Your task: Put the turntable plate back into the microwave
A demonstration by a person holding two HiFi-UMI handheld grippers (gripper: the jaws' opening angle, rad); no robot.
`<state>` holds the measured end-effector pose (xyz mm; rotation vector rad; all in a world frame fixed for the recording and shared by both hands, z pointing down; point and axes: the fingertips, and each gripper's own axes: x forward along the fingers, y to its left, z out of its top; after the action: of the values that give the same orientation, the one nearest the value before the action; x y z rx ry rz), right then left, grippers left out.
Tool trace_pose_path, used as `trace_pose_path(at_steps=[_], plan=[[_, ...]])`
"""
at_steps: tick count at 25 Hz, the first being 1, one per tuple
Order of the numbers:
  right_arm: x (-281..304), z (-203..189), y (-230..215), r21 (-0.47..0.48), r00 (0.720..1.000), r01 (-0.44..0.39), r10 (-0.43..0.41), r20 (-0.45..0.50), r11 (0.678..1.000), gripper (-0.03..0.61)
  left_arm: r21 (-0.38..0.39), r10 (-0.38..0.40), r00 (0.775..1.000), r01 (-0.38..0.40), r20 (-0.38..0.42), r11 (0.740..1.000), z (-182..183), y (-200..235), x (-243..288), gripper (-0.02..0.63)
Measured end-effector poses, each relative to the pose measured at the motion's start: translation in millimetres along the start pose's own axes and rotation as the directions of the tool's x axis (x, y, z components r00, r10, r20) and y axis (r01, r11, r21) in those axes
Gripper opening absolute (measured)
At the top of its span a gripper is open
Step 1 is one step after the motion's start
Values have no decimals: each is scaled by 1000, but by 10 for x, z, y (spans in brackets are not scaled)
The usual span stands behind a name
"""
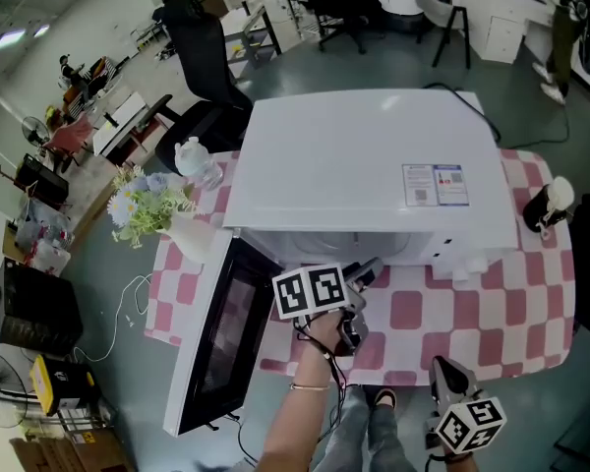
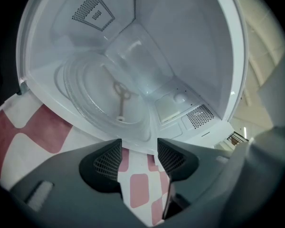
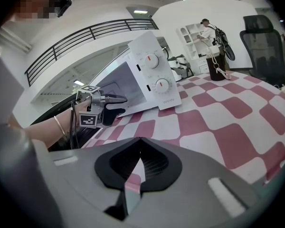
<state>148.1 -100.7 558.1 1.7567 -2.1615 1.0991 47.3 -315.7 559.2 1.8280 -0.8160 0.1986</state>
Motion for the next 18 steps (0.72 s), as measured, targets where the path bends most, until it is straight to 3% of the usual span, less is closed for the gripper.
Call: trace_pose_path(at_steps=[9,18], plan=[[5,78,68,-13,1000,-13,13,12,1000,9,7,28,1000,-28,9,1000,-128,27,-155,233],[18,294,238,-48,999,-31,33,39,998,9,159,113,987,-130,115,979,-182,-88,-657,219]])
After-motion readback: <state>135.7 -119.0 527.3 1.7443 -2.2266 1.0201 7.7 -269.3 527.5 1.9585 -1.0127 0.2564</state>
